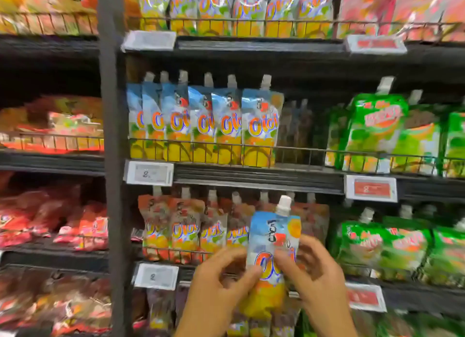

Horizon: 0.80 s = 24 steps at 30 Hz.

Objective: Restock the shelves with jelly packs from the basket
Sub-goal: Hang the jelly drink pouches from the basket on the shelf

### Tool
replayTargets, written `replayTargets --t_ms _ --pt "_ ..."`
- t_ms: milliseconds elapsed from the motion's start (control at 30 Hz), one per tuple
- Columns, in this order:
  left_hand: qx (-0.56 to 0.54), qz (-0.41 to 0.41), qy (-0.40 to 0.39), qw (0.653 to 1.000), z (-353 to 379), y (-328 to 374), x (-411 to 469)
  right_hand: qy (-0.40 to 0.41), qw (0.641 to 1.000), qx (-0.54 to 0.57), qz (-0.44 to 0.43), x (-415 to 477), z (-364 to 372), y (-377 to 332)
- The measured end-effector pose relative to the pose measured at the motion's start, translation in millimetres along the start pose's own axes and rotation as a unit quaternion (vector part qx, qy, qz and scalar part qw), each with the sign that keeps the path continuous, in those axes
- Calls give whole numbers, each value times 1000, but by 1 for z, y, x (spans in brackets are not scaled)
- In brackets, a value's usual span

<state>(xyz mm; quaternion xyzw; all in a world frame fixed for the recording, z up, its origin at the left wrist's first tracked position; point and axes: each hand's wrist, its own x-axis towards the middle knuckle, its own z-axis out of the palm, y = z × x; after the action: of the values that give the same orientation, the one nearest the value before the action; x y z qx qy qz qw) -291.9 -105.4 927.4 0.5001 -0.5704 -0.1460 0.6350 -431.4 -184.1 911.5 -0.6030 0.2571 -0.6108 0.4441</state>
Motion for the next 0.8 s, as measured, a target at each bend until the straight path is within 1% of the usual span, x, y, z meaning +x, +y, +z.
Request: replayTargets --t_ms 67,100,167,267,333,433,467,533,600,667,733,800 --pt "-3 30 -7 1000 -6 27 18 -48 996 13 -79 28 2 -48" --pt "-7 49 -16 999 -7 39 33 -59 993 8 -99 39 2 -67" --pt "-34 59 -14 998 -8 67 61 -82 990 -6 -112 60 3 -94" --pt "-60 45 -18 997 -4 93 92 -66 990 -13 -123 93 4 -127" --pt "-48 42 -14 998 -1 108 110 -54 991 -6 -125 113 5 -140" --pt "-18 63 -3 998 1 122 132 -52 992 -1 -119 138 9 -151" --pt "7 70 3 998 1 123 138 -45 992 -8 -121 144 11 -153" --pt "105 92 21 990 1 121 148 -20 991 -17 -132 157 12 -156" --pt "197 139 48 969 -1 115 151 -1 990 -20 -138 166 13 -158" --pt "258 175 61 948 -4 104 151 19 989 -13 -146 174 11 -161" --pt "314 180 65 930 -7 91 150 48 984 -17 -174 178 10 -164" --pt "357 169 61 917 -9 79 149 74 972 -48 -220 181 10 -164"
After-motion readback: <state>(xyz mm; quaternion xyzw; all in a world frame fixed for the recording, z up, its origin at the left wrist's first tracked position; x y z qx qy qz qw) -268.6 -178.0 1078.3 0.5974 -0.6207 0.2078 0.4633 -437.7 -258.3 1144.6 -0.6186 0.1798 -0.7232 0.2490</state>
